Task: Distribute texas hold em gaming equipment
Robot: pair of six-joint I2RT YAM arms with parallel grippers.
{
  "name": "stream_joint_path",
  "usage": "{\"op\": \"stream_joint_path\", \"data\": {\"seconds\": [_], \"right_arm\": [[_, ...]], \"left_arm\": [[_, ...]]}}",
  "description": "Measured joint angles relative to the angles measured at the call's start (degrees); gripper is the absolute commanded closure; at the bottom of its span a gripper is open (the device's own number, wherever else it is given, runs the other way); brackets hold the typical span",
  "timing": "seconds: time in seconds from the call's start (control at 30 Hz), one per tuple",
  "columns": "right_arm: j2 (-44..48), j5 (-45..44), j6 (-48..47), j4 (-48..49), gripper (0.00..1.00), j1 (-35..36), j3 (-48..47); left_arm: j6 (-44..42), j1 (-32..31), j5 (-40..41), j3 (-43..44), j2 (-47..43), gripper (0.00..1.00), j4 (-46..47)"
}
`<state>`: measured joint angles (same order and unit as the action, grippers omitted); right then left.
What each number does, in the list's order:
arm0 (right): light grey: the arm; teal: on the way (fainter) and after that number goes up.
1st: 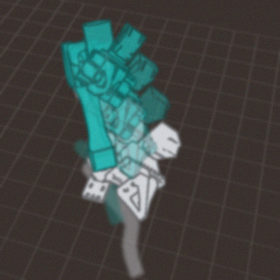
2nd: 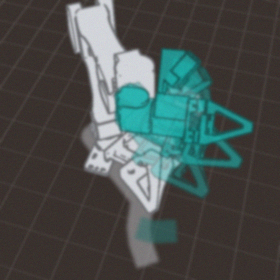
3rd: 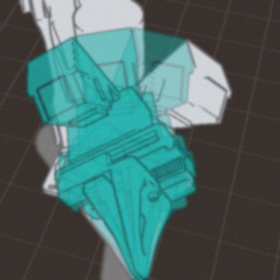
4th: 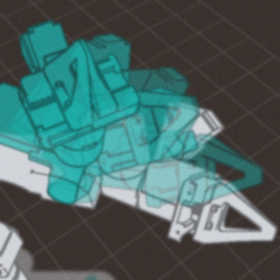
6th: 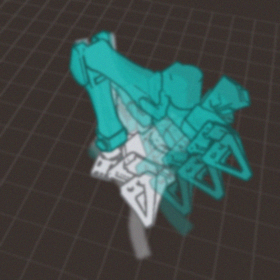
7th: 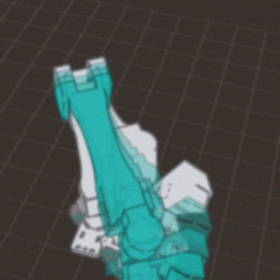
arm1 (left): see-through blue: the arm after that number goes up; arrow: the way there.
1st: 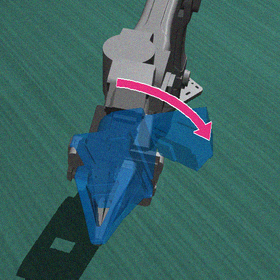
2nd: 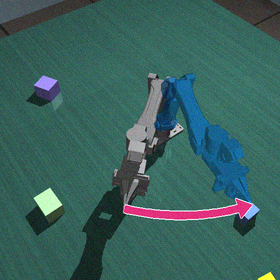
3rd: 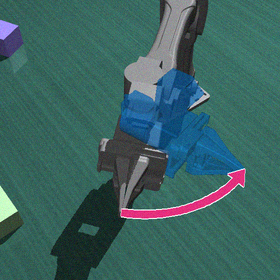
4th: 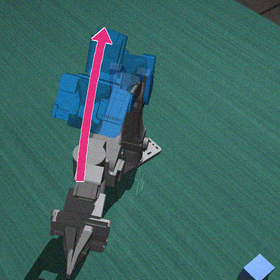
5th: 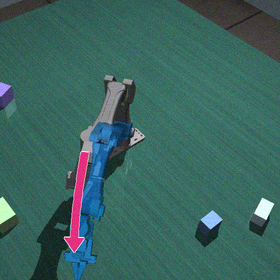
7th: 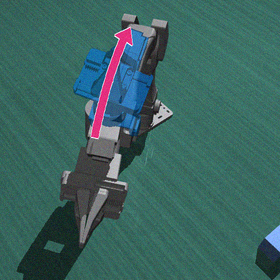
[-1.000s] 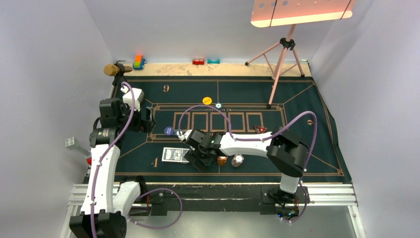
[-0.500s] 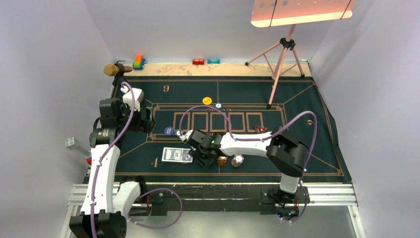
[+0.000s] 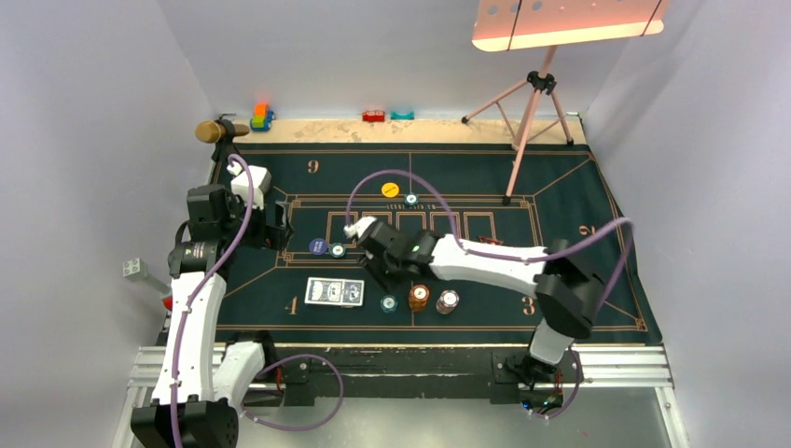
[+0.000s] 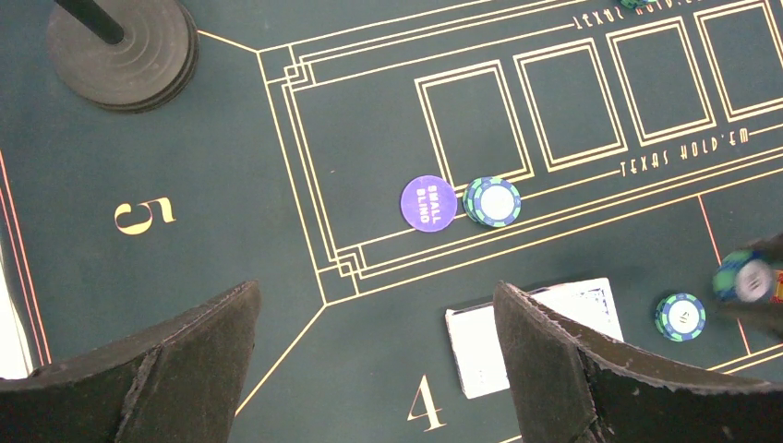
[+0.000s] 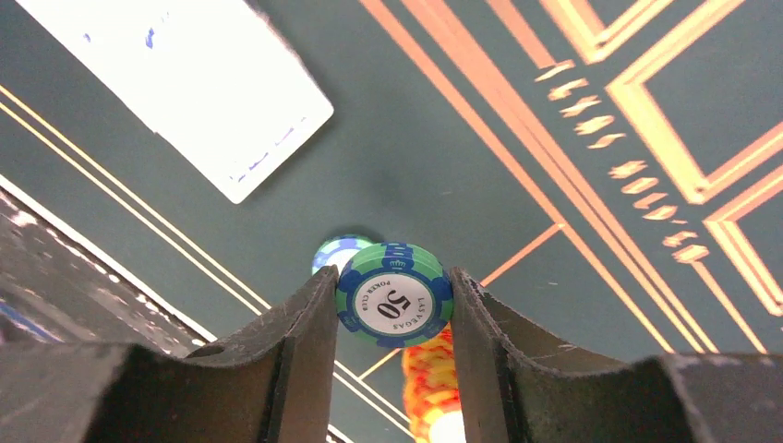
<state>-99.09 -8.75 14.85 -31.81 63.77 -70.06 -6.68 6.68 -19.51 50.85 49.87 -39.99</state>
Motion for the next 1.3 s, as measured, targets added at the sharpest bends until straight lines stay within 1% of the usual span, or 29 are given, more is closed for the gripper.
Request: {"op": "stream_joint_path", "data": {"seconds": [0.1,0.2,0.3,0.37,0.47,0.6,0.77,1.07,1.17,1.2,1.27,1.3], "right_arm": [[5.7,-0.9,1.2,-0.1,1.0,-4.5,-0.1],[10.8,-2.5,2.8,-0.4,1.0,-11.3,-0.1],[13.9,-3.9,5.2,-0.7,1.0,-17.7,1.4],[16.0,-4.4,7.7,-0.9,1.0,-21.7,5.0],[18.4,-5.3,11.6,-2.4,1.0,-25.5,11.4],[21.8,-6.1,18.5,-4.9,1.0,-29.1,20.2],[26.2,-6.9,25.7,-5.6,1.0,-31.8,28.0],[25.2,-8.0,31.4,-3.5,0.99,-35.3,29.6],[23.8,-8.9,32.5,-2.4,0.93,-35.7,29.8],[23.2,-9.1,32.8,-2.1,0.88,-35.7,30.0],[21.9,-9.7,33.3,-1.4,0.73,-35.7,30.3],[21.0,-9.9,33.6,-1.2,0.62,-35.7,30.4]], "left_arm": [[0.0,0.0,0.0,0.0,0.0,0.0,0.0],[0.0,0.0,0.0,0.0,0.0,0.0,0.0],[0.0,0.0,0.0,0.0,0.0,0.0,0.0],[0.0,0.0,0.0,0.0,0.0,0.0,0.0],[0.0,0.0,0.0,0.0,0.0,0.0,0.0],[0.0,0.0,0.0,0.0,0.0,0.0,0.0],[0.0,0.0,-0.1,0.0,0.0,0.0,0.0],[0.0,0.0,-0.3,0.0,0.0,0.0,-0.1],[0.0,0.0,-0.3,0.0,0.0,0.0,-0.1],[0.0,0.0,-0.3,0.0,0.0,0.0,-0.1],[0.0,0.0,-0.3,0.0,0.0,0.0,-0.1],[0.0,0.0,-0.3,0.0,0.0,0.0,-0.1]]}}
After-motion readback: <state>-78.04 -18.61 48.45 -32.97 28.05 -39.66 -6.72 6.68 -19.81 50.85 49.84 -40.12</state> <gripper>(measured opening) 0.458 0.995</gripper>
